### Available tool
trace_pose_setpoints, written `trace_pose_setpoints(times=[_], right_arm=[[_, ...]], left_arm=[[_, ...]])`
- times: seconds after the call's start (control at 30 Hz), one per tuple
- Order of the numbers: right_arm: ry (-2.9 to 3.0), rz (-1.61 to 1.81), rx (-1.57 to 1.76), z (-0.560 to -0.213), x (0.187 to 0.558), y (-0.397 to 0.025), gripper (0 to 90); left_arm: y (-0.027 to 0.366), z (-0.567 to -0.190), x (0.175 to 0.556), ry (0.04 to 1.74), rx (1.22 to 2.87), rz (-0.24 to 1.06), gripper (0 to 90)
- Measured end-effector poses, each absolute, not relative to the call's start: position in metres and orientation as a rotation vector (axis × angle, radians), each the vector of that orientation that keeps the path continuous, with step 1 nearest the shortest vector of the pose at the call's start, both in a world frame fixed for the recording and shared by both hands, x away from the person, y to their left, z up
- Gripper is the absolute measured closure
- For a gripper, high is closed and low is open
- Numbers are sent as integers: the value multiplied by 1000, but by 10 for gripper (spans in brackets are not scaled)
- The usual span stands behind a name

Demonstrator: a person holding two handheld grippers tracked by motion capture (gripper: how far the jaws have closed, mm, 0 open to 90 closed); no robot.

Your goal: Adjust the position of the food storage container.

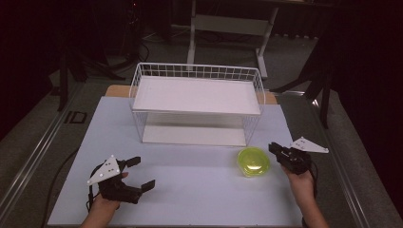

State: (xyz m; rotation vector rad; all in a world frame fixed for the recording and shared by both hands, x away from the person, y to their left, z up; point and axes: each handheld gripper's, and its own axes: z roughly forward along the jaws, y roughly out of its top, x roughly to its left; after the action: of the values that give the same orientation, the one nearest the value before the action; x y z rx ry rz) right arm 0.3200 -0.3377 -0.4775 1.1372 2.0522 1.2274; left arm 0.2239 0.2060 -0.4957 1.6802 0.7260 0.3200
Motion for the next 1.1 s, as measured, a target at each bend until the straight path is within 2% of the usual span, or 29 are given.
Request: trace_pose_setpoints(times=[0.13,0.53,1.1], right_arm=[[2049,1163,1182,-484,321,-346,893],[2230,1053,1259,-525,311,-344,899],[2409,1097,1151,-530,312,-303,900]], left_arm=[[206,-496,224,727,1680,316,14],[204,-496,225,724,1681,312,14],[202,-496,224,718,1693,313,14]])
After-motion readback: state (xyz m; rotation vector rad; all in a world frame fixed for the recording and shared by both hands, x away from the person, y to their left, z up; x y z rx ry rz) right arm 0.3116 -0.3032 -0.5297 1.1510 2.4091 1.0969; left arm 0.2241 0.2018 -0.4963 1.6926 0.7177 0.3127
